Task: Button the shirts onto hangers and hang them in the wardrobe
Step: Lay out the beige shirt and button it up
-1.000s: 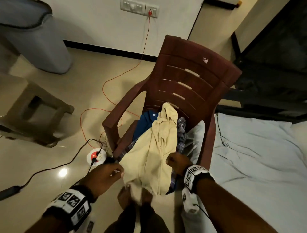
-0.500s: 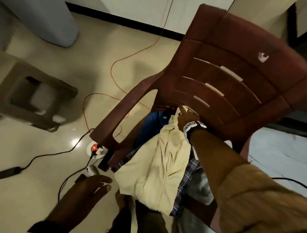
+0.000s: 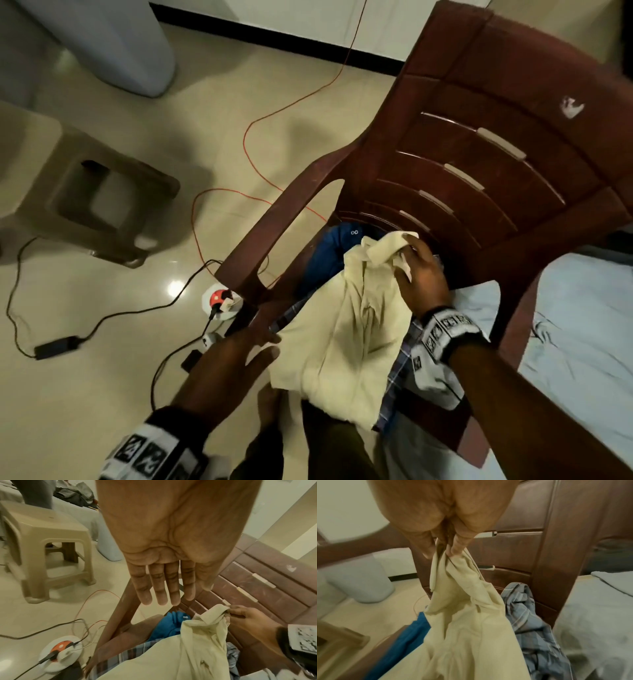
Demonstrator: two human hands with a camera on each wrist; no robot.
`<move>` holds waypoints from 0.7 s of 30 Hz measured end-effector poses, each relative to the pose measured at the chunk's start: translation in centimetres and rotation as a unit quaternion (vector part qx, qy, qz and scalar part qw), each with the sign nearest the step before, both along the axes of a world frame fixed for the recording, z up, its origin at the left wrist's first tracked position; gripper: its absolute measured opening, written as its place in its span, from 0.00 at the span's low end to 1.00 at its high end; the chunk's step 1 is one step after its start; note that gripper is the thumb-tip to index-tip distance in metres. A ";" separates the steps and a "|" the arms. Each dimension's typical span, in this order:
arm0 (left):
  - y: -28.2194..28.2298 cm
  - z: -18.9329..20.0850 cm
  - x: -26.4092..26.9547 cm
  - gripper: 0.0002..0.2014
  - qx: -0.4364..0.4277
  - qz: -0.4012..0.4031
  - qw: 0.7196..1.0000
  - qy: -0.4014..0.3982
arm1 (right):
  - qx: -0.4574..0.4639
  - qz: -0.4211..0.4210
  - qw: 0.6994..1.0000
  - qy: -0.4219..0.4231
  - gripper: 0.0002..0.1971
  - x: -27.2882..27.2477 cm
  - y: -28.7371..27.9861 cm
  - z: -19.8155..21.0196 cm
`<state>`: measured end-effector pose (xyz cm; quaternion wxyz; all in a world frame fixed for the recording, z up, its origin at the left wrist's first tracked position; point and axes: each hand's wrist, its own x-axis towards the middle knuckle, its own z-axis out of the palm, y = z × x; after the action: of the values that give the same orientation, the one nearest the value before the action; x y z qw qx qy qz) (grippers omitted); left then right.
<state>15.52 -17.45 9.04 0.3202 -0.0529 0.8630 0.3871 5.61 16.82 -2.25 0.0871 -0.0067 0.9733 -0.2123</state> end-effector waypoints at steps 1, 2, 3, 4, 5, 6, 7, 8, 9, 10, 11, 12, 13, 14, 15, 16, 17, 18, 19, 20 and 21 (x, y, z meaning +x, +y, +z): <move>0.3 0.6 -0.3 0.04 0.018 -0.005 1.000 0.013 | -0.023 -0.011 0.999 0.038 0.22 2.2 -0.4 1.6; 0.7 1.0 -0.5 0.03 0.041 -0.008 0.999 0.026 | -0.046 -0.015 0.997 0.064 0.22 4.3 -0.8 2.8; 1.1 1.4 -0.5 0.04 0.070 -0.004 0.997 0.037 | -0.068 -0.019 0.994 0.086 0.23 6.4 -1.4 4.6; 1.4 2.1 -0.3 0.06 0.104 0.005 0.994 0.045 | -0.082 -0.028 0.991 0.106 0.24 8.7 -2.2 6.6; 1.8 2.7 -0.2 0.08 0.137 0.012 0.989 0.051 | -0.089 -0.031 0.988 0.125 0.24 10.7 -2.9 8.6; 2.3 3.2 -0.2 0.10 0.162 0.014 0.985 0.058 | -0.094 -0.026 0.986 0.132 0.25 12.3 -3.7 10.5; 2.8 4.1 0.0 0.15 0.180 -0.005 0.981 0.075 | -0.097 -0.019 0.986 0.137 0.24 14.1 -4.5 12.4; 3.3 5.0 0.4 0.20 0.189 -0.041 0.976 0.101 | -0.094 -0.011 0.985 0.145 0.24 15.9 -5.4 14.3; 3.8 6.2 1.0 0.24 0.189 -0.089 0.970 0.127 | -0.092 -0.006 0.984 0.156 0.24 17.8 -6.4 16.4; 4.3 7.5 1.7 0.27 0.181 -0.141 0.962 0.151 | -0.089 -0.002 0.982 0.167 0.24 19.6 -7.5 18.3; 4.8 9.0 2.7 0.28 0.173 -0.193 0.950 0.172 | -0.084 0.000 0.980 0.182 0.25 21.6 -8.6 20.4; 5.1 10.1 3.8 0.28 0.165 -0.233 0.940 0.184 | -0.078 0.002 0.978 0.192 0.26 23.3 -9.5 22.1; 5.2 11.5 5.3 0.27 0.163 -0.264 0.931 0.190 | -0.070 -0.005 0.977 0.199 0.27 25.3 -10.4 23.8; 5.0 12.9 7.1 0.25 0.166 -0.284 0.925 0.189 | -0.061 -0.015 0.975 0.212 0.27 27.5 -11.4 25.4; 4.7 14.0 8.7 0.22 0.176 -0.292 0.922 0.185 | -0.055 -0.030 0.972 0.225 0.27 29.5 -12.1 26.8; 4.4 15.0 10.3 0.19 0.187 -0.300 0.919 0.173 | -0.051 -0.044 0.969 0.238 0.26 31.8 -12.8 28.2; 4.2 15.9 11.5 0.17 0.210 -0.305 0.916 0.154 | -0.053 -0.053 0.966 0.247 0.26 33.6 -13.3 29.2; 4.3 16.9 12.8 0.15 0.236 -0.312 0.912 0.126 | -0.054 -0.062 0.964 0.253 0.26 35.6 -13.7 30.3; 4.7 18.2 14.0 0.14 0.265 -0.323 0.903 0.096 | -0.052 -0.070 0.963 0.256 0.27 37.7 -14.0 31.3; 5.2 19.2 15.1 0.13 0.286 -0.332 0.896 0.071 | -0.049 -0.078 0.964 0.250 0.27 39.5 -13.9 32.0; 5.9 20.2 16.2 0.13 0.304 -0.339 0.889 0.056 | -0.046 -0.091 0.965 0.240 0.27 41.2 -13.7 32.6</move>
<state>31.68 -11.59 29.20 0.3832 0.3644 0.6855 0.5005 46.83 3.14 30.33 -0.1688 0.0271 0.9515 -0.2556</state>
